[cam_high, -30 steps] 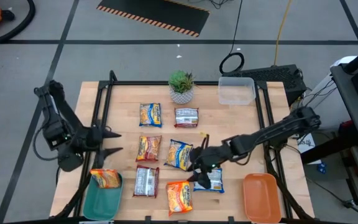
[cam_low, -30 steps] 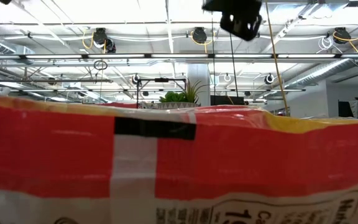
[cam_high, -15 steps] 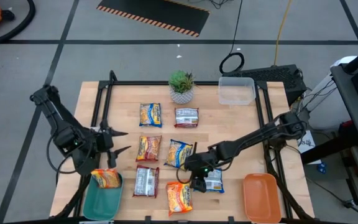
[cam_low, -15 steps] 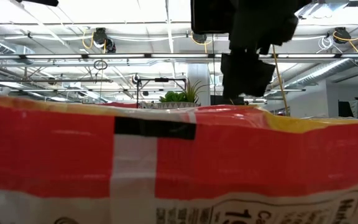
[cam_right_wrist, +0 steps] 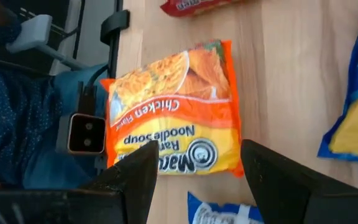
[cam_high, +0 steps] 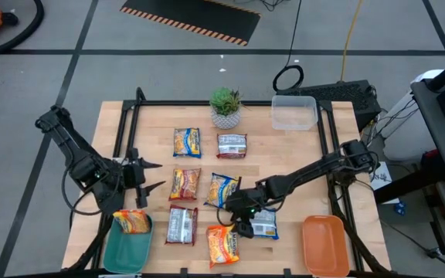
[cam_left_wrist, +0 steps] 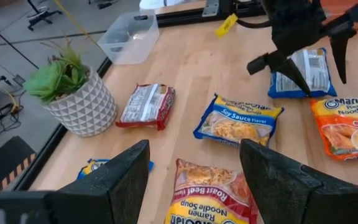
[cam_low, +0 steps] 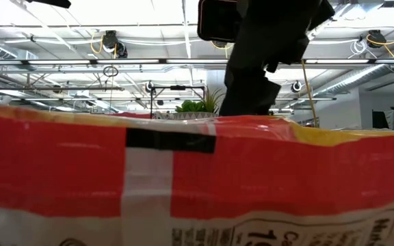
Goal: Sort Maruchan noodles
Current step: Put the orange noodle pack into the green bin
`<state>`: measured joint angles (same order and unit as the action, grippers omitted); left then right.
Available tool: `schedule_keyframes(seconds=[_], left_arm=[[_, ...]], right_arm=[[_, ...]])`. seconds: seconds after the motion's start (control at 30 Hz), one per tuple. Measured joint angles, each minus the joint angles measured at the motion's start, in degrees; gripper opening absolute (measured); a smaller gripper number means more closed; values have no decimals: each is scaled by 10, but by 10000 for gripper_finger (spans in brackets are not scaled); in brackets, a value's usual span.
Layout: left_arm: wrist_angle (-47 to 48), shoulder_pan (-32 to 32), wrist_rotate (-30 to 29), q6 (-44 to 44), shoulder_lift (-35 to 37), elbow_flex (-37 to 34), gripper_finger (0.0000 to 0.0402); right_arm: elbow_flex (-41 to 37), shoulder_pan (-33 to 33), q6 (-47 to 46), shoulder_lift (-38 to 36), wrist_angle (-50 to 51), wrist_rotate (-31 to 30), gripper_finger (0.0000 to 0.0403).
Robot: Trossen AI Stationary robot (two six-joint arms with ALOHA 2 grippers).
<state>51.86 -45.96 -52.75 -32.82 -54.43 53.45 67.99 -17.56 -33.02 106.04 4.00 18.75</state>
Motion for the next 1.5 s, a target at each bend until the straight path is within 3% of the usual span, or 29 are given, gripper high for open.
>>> schedule_keyframes(seconds=[0.53,0.8,1.1,1.4,1.5], left_arm=[[-11,10,4,9,0,0,255],[-23,10,4,30,0,0,255],[-23,10,4,31,0,0,255],[-23,10,4,31,0,0,255],[-23,10,4,31,0,0,255]], right_arm=[[0,24,-43,82,-32,86,213],[0,27,-31,83,-31,86,144],[0,37,36,83,-75,113,11],[-1,43,54,75,-77,111,2],[-1,44,60,51,-78,79,1]])
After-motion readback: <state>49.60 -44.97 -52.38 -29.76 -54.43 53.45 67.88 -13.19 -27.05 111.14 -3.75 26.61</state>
